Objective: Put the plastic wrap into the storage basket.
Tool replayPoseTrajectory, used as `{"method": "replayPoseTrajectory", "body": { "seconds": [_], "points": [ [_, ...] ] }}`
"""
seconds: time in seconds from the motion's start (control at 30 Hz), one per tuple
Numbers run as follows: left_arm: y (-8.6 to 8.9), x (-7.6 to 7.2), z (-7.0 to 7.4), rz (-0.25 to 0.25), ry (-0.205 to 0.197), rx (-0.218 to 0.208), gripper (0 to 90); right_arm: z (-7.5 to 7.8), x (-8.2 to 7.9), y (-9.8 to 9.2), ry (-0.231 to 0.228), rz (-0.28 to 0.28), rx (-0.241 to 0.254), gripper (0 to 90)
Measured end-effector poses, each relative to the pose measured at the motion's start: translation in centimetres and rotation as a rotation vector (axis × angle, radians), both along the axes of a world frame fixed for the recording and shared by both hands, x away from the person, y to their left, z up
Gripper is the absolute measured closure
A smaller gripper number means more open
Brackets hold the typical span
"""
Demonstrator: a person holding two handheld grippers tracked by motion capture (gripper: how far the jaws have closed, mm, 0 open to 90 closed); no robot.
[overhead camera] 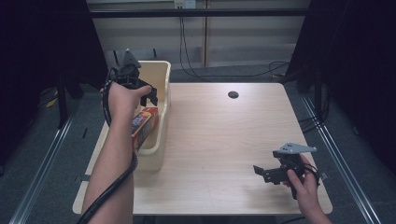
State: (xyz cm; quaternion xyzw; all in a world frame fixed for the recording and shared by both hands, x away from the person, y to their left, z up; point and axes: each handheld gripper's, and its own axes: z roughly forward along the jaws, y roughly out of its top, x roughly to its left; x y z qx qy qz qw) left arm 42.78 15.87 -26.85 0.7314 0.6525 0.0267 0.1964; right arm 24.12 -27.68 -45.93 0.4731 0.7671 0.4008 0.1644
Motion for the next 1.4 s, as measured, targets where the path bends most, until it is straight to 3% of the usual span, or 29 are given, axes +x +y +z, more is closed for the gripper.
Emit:
{"method": "replayPoseTrajectory", "body": {
  "seconds": [0.33, 1.07, 1.4],
  "points": [
    [-1.9, -0.4, -0.3, -0.051, -0.018, -0.045, 28.5, 0.2, -0.3, -0.2, -0.005, -0.003, 0.003, 0.0],
    [-5.9, -1.0, -1.2, -0.151, -0.034, -0.076, 25.7, 0.2, -0.3, 0.0, -0.007, 0.003, 0.002, 0.0],
    [-7.6, -1.7, -1.7, -0.231, -0.043, -0.098, 24.6, 0.2, -0.3, 0.0, -0.012, 0.013, 0.000, 0.0]
  ]
}}
